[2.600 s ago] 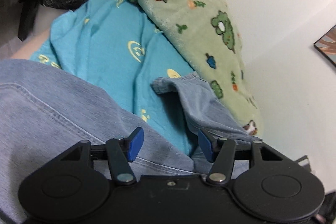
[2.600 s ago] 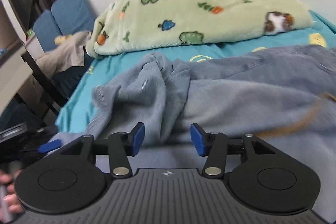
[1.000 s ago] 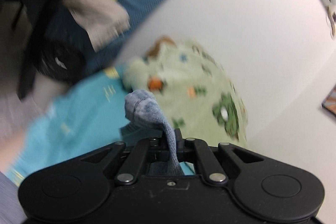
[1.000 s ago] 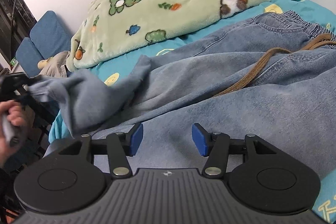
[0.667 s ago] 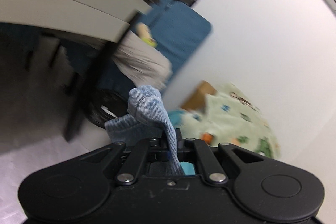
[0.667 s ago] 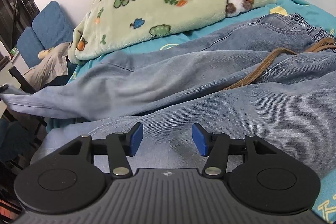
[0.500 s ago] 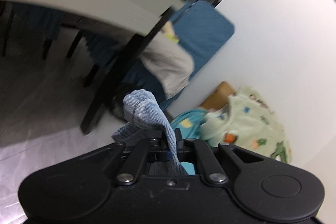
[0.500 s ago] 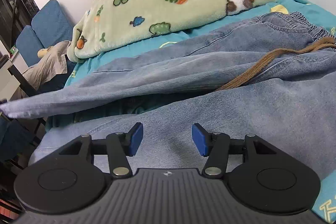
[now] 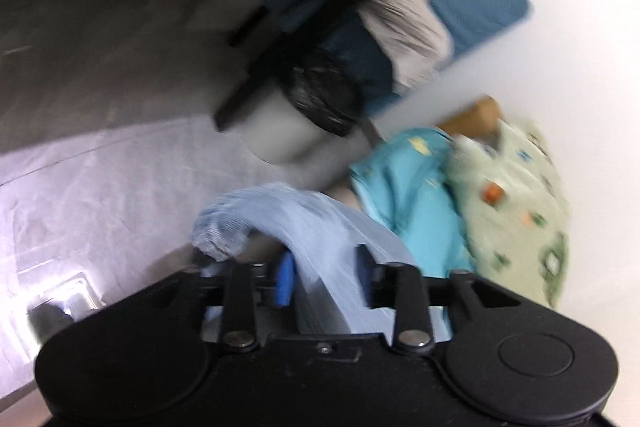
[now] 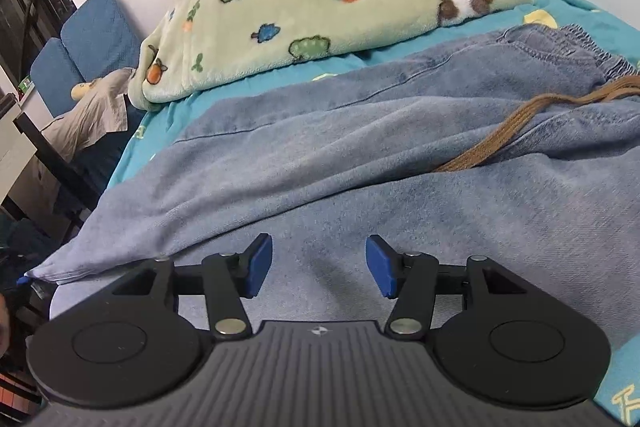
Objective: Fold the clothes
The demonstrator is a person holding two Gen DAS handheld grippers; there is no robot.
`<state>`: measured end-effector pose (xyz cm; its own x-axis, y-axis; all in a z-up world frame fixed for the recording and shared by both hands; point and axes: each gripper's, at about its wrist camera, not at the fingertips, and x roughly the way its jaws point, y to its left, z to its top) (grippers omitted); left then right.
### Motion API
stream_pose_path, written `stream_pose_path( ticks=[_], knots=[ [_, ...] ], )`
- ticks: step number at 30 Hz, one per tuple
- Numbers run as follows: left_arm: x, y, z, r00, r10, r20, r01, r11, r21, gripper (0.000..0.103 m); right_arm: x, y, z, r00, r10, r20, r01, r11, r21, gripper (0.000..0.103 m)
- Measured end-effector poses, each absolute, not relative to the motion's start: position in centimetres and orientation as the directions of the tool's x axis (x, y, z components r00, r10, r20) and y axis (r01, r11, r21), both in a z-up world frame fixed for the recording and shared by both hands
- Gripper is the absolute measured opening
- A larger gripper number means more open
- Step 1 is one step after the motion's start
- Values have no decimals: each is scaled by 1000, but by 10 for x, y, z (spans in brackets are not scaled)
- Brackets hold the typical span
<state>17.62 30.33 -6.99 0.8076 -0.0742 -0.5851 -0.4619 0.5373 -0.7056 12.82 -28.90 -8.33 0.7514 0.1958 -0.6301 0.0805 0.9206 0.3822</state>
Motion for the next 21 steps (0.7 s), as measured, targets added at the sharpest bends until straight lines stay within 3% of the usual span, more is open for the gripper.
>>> stream_pose_path(
  ticks=[5, 16, 18, 21],
  knots=[
    [138, 276, -44, 787, -147, -600, -434, 559, -706, 54, 120, -290, -74, 768, 192, -611, 62, 927, 370, 56],
    [81, 219, -27, 694, -175, -698, -524, 543, -656, 62, 76, -338, -29, 844, 167, -510, 91, 893, 441, 56],
    [74, 211, -33, 661, -186, -727, -558, 525, -643, 62, 67, -349, -19, 858, 160, -488, 98, 883, 460, 65],
    [67, 200, -42, 628, -205, -751, -590, 504, -631, 62, 51, -381, -6, 885, 125, -449, 131, 858, 497, 66]
  ],
)
